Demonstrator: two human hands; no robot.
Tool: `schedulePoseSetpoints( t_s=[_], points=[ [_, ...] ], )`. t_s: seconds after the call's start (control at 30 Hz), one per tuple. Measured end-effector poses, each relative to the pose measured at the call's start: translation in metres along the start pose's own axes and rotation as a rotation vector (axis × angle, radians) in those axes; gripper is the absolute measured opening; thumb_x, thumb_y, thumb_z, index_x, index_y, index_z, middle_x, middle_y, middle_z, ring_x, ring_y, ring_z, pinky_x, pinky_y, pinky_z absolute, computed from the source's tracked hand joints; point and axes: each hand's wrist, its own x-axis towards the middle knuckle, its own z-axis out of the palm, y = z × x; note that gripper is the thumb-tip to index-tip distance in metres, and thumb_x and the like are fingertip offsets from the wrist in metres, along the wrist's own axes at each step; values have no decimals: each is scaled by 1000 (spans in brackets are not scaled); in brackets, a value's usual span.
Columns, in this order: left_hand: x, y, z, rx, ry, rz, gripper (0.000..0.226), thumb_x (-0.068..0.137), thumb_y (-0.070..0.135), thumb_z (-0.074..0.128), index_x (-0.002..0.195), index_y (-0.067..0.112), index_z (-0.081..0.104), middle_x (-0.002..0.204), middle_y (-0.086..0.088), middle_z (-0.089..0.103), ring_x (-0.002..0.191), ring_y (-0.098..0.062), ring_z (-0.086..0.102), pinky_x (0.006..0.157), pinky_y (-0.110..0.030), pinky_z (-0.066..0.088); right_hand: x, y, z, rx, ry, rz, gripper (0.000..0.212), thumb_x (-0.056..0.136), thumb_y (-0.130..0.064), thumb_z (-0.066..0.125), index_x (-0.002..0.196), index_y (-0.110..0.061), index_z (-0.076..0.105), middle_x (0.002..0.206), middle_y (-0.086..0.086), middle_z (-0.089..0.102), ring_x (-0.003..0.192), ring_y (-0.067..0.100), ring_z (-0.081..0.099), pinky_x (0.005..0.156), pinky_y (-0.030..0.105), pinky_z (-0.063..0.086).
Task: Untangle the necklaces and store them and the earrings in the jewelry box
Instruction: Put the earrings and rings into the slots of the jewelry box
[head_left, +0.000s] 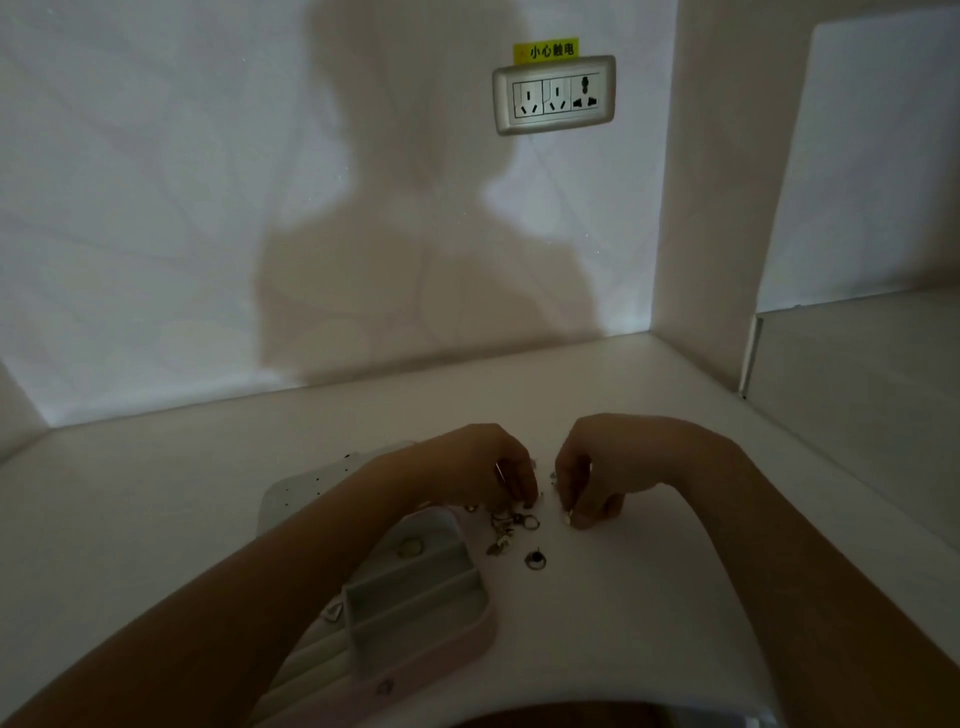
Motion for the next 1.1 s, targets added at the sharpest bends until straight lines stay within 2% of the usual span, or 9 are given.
schedulePoseSetpoints(
  t_s=[0.1, 0.2, 0.3, 0.43, 0.63, 0.73, 0.8, 0.97, 1.1],
  points=[
    [-4, -1, -3, 9, 24, 8, 24, 81, 4, 67, 101, 17, 68, 103, 5, 67, 95, -8, 62, 84, -26, 53, 0, -1, 1, -45, 14, -8, 9, 77, -17, 76, 82, -16, 68, 92, 7, 71, 59, 7, 63, 57, 15, 50],
    [-14, -1, -10, -52, 115, 21, 19, 81, 8, 68, 96, 19, 68, 101, 6, 68, 91, -5, 64, 86, -21, 50, -2, -7, 1, -16, 47, -73, 9, 80, -17, 73, 83, -15, 65, 86, 2, 71, 62, 7, 67, 61, 17, 52],
    [-34, 0, -18, -238, 191, -3, 9, 79, 18, 72, 87, 21, 69, 89, 3, 72, 80, -7, 68, 78, -20, 54, -6, -20, 1, 136, 178, -246, 10, 78, -15, 75, 81, -14, 66, 78, 3, 72, 68, 13, 70, 68, 26, 58],
    [-68, 1, -26, -517, 340, -50, 6, 79, 20, 71, 83, 15, 72, 77, -3, 73, 68, -7, 69, 63, -15, 53, -10, -42, 12, 369, 402, -456, 12, 75, -10, 76, 81, -10, 67, 70, 4, 70, 62, 10, 66, 59, 15, 50],
    [-117, -2, -24, -673, 496, -110, 4, 79, 17, 70, 77, 14, 72, 68, 1, 72, 61, -6, 66, 56, -14, 50, -3, -66, 43, 497, 628, -653, 10, 76, -17, 76, 84, -12, 72, 72, -1, 70, 66, 11, 67, 65, 25, 57],
    [-133, -5, -17, -693, 505, -173, 7, 80, 17, 68, 75, 12, 71, 70, -1, 73, 61, -7, 65, 56, -15, 50, 0, -75, 60, 400, 674, -738, 14, 79, -17, 73, 93, -14, 72, 83, -8, 70, 77, 3, 67, 67, 15, 53],
    [-143, -7, -12, -714, 503, -212, 8, 82, 16, 66, 78, 10, 70, 74, -3, 73, 62, -8, 65, 56, -15, 50, 1, -81, 69, 371, 694, -795, 18, 79, -14, 73, 97, -14, 71, 89, -8, 70, 81, 3, 67, 70, 17, 54],
    [-162, -11, -4, -752, 465, -273, 9, 84, 13, 64, 81, 7, 70, 74, -2, 73, 60, -7, 64, 55, -17, 49, 1, -89, 80, 341, 688, -912, 17, 77, -19, 74, 94, -19, 74, 86, -9, 72, 80, 5, 67, 72, 22, 56],
    [-169, -12, 3, -775, 451, -267, 11, 85, 16, 63, 84, 7, 70, 75, -2, 73, 61, -8, 65, 54, -17, 48, 2, -91, 84, 445, 597, -847, 16, 74, -25, 73, 88, -20, 75, 79, -8, 73, 76, 5, 68, 71, 17, 53]
  ],
)
